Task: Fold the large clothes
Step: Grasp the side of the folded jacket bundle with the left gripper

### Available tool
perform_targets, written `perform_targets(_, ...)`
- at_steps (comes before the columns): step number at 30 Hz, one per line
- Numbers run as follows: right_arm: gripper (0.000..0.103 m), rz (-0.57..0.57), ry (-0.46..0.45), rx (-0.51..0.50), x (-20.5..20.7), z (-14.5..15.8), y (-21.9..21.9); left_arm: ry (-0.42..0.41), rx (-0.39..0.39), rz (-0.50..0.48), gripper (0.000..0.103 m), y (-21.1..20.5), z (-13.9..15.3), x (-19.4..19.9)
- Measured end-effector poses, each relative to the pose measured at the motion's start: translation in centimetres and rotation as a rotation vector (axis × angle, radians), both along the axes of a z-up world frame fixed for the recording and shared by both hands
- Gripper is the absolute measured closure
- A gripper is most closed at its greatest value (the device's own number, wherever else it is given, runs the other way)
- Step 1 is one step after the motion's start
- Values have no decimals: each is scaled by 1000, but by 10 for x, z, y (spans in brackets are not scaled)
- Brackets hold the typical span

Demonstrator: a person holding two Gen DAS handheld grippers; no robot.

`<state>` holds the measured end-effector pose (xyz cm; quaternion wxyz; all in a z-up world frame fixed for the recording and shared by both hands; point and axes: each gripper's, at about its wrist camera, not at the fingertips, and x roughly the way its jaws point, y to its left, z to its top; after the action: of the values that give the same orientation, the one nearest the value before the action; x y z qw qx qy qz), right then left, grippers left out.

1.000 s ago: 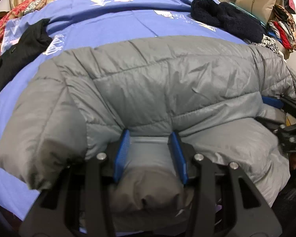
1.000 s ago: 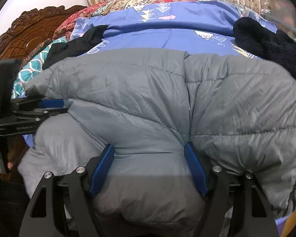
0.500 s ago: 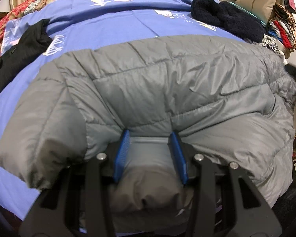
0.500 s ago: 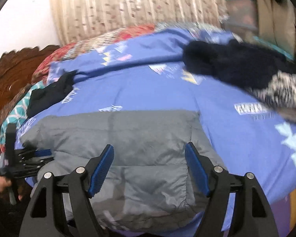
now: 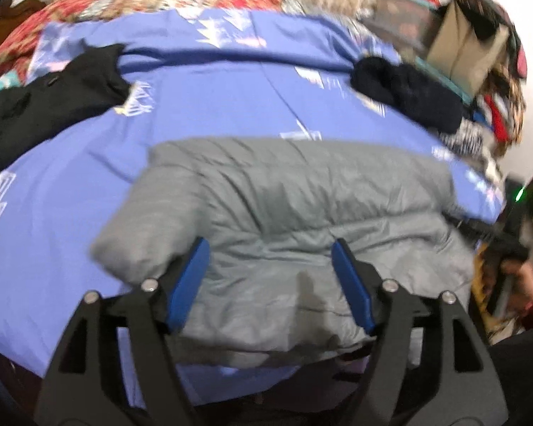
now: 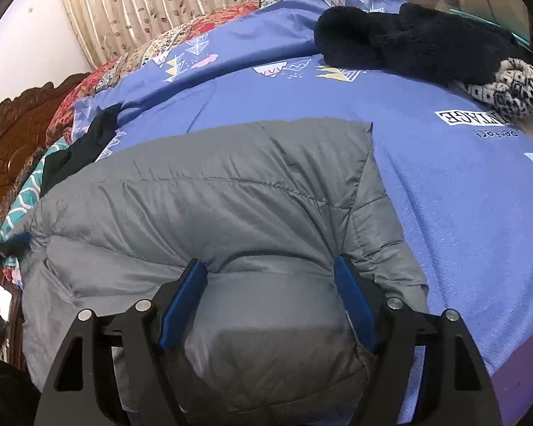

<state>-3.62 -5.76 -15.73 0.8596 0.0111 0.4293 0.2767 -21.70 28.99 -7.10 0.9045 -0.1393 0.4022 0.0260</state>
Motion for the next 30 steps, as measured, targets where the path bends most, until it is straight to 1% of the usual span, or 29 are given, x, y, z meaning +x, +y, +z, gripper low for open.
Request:
perform_targets(3,7,3,2,5,1,-1,0,-47,-64,69,33,26,14,-10)
perform_targets(4,7,5,1,8,1,-2,0,-53,-66,89,31,32,17,-10)
perform_targets(6,7,7,-2,13,2,-2,-1,-44,-44,160,26,49,19,-8)
perform_targets(8,7,7,-2,16,1,-3,-2,-32,-45,186,26,63,17,-4)
perform_targets(9,7,9,-1,15,1,-3,-2,-25,-51,187,25,68,15,-1)
perform_targets(12,7,16,4,8,3,-2,-2,9,-76,172,16,79,1,9)
perform_targets(14,7,20,7,4,5,-2,-2,42,-112,150,16,84,-13,18)
perform_targets(16,7,19,8,1,4,-2,-2,87,-155,127,16,85,-29,26)
perform_targets(19,7,21,17,-3,5,3,-2,157,-247,89,15,84,-56,35)
perform_targets(20,7,22,24,3,6,6,-3,178,-285,85,15,85,-66,36)
perform_targets(21,7,22,31,13,8,10,-5,197,-312,93,12,87,-74,36)
perform_targets(23,7,13,42,60,10,23,-14,201,-359,97,10,92,-82,33)
perform_targets(26,7,-11,37,132,14,40,-31,197,-375,92,10,94,-80,30)
perform_targets(28,7,-30,43,139,19,45,-39,195,-353,90,10,94,-76,30)
perform_targets(30,7,-44,63,137,26,43,-47,188,-335,85,10,95,-69,29)
